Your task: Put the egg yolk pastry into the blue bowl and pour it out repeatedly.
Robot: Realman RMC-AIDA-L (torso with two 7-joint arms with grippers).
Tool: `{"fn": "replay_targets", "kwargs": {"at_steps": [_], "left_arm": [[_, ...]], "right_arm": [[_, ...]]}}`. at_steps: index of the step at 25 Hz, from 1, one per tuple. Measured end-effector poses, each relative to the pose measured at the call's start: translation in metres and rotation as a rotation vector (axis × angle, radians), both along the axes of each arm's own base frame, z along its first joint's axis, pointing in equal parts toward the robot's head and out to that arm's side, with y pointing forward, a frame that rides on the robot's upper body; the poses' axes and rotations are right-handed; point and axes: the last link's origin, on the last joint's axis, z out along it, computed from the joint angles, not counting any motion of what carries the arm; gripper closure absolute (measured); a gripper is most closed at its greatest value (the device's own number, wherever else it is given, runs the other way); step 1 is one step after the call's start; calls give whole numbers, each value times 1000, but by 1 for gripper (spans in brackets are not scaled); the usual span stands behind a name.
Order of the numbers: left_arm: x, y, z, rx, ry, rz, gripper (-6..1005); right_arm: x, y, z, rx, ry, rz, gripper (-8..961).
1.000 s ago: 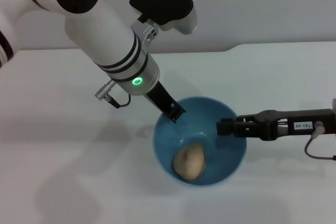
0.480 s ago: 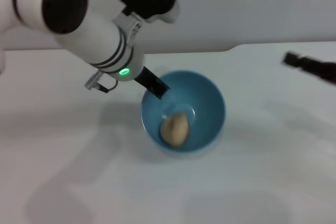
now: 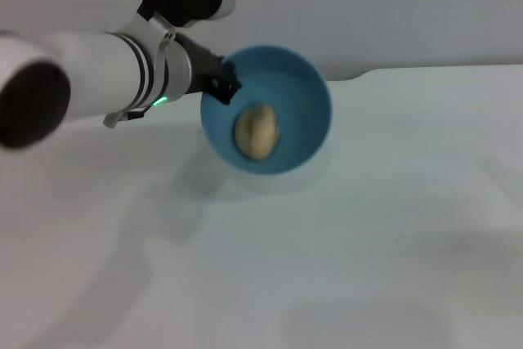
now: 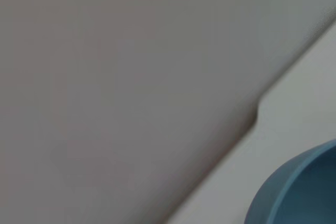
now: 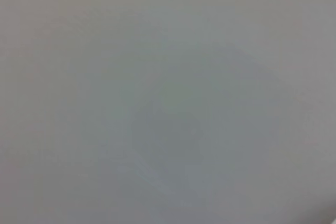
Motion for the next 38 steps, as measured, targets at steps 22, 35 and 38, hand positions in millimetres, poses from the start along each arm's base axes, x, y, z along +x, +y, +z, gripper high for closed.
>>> {"fn": "replay_targets", "kwargs": {"at_steps": [22,35,38], "left_arm": [[-3,-108,-42,494,-78,-871,992],[0,-114,-53,591,-97,-871,990],[-1,-111,-52,594,-117,-847,989]], "right_arm": [[12,-8,-7,-2,10,-73,675],[14,-8,-6,2,12,-81,675],[14,-8,-6,2,11,-82,675]]}}
